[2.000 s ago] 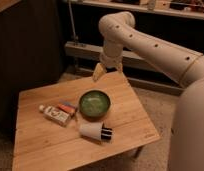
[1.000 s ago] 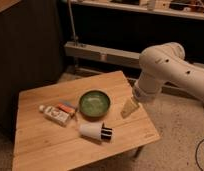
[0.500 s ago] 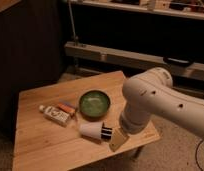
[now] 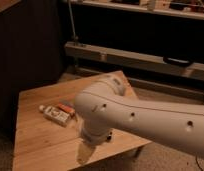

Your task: Move the arm in a circular motion

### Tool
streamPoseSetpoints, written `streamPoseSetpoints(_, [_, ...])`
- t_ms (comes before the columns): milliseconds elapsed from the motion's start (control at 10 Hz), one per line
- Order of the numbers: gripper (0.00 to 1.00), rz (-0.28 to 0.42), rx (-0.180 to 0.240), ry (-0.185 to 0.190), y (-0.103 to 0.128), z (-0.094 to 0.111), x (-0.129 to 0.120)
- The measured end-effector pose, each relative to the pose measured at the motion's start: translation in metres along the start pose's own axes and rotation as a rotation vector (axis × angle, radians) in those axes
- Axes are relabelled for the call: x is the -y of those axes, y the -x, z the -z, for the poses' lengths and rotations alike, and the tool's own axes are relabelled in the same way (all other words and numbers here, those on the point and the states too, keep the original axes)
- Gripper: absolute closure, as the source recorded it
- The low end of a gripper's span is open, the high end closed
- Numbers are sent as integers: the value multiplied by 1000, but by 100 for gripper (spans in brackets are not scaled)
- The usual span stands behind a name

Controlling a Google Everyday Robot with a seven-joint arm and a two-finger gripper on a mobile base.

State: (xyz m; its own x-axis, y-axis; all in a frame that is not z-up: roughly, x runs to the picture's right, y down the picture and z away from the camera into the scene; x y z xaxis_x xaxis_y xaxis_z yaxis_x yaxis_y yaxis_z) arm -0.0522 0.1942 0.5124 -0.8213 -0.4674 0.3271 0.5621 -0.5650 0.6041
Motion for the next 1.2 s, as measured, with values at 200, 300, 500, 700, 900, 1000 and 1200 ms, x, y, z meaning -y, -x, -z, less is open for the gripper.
streamPoseSetpoints(200, [20,88,-6,5,-48,-2,26])
streamPoseSetpoints(300, [20,118,-8,12,-67,-2,33])
streamPoseSetpoints(500, [20,164,-17,33,-114,-2,43])
streamPoseSetpoints(700, [20,151,-35,68,-167,0,35])
streamPoseSetpoints(900, [20,80,-50,108,-210,6,1])
streamPoseSetpoints(1000, [20,31,-57,117,-223,9,-23])
streamPoseSetpoints(1200, [20,-71,-69,131,-233,16,-72])
